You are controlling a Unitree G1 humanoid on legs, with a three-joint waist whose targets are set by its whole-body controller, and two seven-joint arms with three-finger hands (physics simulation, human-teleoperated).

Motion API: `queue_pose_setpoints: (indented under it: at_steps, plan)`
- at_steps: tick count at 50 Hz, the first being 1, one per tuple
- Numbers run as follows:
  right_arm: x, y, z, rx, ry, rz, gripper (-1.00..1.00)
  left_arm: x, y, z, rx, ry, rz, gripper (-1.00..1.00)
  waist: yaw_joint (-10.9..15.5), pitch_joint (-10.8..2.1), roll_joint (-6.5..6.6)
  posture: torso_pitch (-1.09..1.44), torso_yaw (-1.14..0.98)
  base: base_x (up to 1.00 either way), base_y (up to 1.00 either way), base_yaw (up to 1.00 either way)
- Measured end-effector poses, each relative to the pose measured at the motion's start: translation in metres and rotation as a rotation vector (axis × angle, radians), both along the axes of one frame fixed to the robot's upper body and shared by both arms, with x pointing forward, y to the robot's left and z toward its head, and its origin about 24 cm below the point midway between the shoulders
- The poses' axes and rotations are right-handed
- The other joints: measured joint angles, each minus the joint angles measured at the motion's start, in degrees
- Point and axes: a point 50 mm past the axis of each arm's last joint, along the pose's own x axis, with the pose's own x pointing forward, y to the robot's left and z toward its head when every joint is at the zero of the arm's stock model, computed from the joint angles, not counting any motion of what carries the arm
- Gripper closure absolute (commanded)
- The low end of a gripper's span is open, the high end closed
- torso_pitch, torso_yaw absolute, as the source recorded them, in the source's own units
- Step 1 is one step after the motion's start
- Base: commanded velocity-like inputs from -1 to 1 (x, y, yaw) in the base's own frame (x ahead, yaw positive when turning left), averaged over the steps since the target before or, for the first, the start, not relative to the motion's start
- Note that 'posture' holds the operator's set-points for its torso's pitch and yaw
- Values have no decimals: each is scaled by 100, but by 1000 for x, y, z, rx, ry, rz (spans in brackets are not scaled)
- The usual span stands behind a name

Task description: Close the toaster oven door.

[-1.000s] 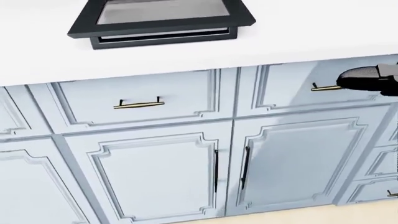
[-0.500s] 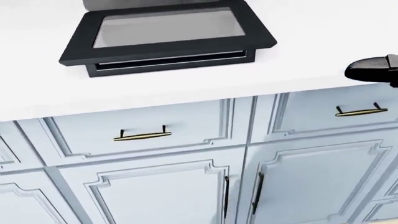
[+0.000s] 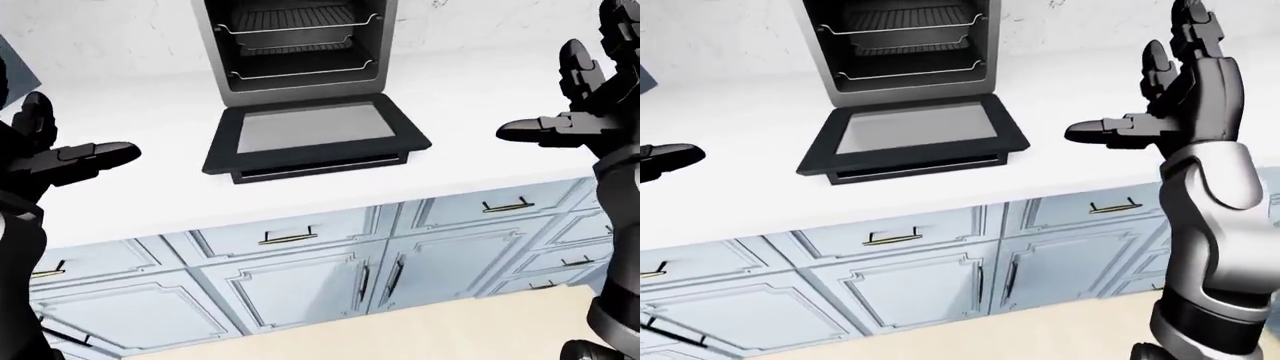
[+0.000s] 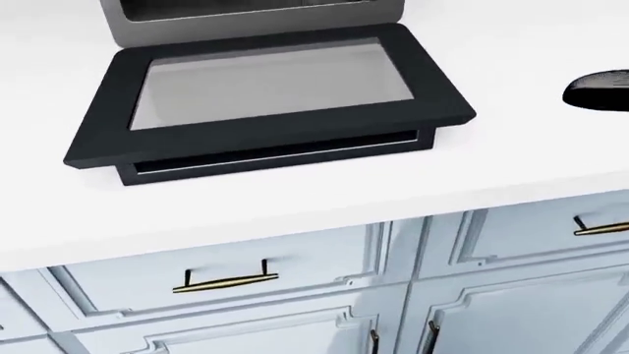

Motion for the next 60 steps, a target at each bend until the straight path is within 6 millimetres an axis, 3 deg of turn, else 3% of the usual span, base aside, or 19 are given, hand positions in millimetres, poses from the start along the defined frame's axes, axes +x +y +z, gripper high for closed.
queue_pose_setpoints:
  at_steps: [3,7,10,11,12,17,21,24,25,27,29,34,37,39,43,47,50,55,60]
  plan:
    - [2,0,-3,2,23,7,-100,0,2,0,-3,11,7,-100,25,-57,-83,0,0,18,8,0]
    - [-3,-3,7,-6,-20,-11,-100,-2,1,6,10,-20,5,-100,40,-56,-350,0,0,18,8,0]
    - [-6,-2,11,-14,-45,-12,-100,-3,1,7,15,-24,7,-100,71,-69,-628,0,0,18,8,0]
    - [-6,-3,12,-15,-49,-15,-100,-2,0,7,13,-26,3,-100,48,-83,-656,0,0,18,7,0]
    - [-6,-5,11,-11,-46,-21,-100,-1,-1,4,9,-17,-6,-100,-1,-45,-577,0,0,17,7,0]
    - [-2,-10,1,10,10,-44,-100,3,-5,-2,3,22,-34,-100,-86,-46,-532,0,0,18,8,0]
    - [-5,-8,7,-3,-25,-36,-100,-1,-3,5,16,-15,-18,-100,-104,-9,-253,0,0,19,8,0]
    - [-5,-7,10,-5,-40,-30,-100,-3,-2,9,23,-32,-10,-100,-102,-70,20,0,0,18,8,0]
    - [-4,-5,7,-2,-31,-21,-100,-3,0,9,18,-30,-2,-100,-57,-43,-40,0,0,18,9,0]
    - [0,-1,2,-3,-2,0,-100,-3,4,3,1,-5,14,-100,-1,-9,-28,0,0,18,8,0]
    - [1,-1,0,-2,12,4,-100,-2,6,2,-2,10,20,-100,22,-38,-82,0,0,18,8,0]
    - [-4,-6,10,-10,-28,-17,-100,-4,8,9,16,-19,23,-100,37,-35,-393,0,0,18,8,0]
    - [-6,-8,15,-16,-49,-26,-100,-5,9,11,23,-29,27,-100,59,-73,-665,0,0,18,8,0]
    - [-5,-14,12,-9,-40,-43,-100,-3,8,6,18,-13,15,-100,-23,-22,-554,0,0,18,8,0]
    - [-2,-23,6,5,1,-72,-100,-1,11,2,47,1,30,-100,-81,-38,-547,0,0,18,8,0]
    - [-5,-22,13,-8,-31,-74,-100,-6,13,9,83,-34,45,-100,-99,3,-284,0,0,17,8,0]
    - [-5,-21,18,-13,-53,-67,-100,-10,16,17,89,-69,54,-100,-126,-44,-43,0,0,0,0,0]
    - [4,-21,10,5,8,-74,-100,-6,23,5,54,-5,70,-100,-16,79,-210,0,0,0,0,0]
    - [1,-31,11,-6,23,-129,-100,-10,22,6,49,-17,53,-100,29,51,-236,0,0,0,0,0]
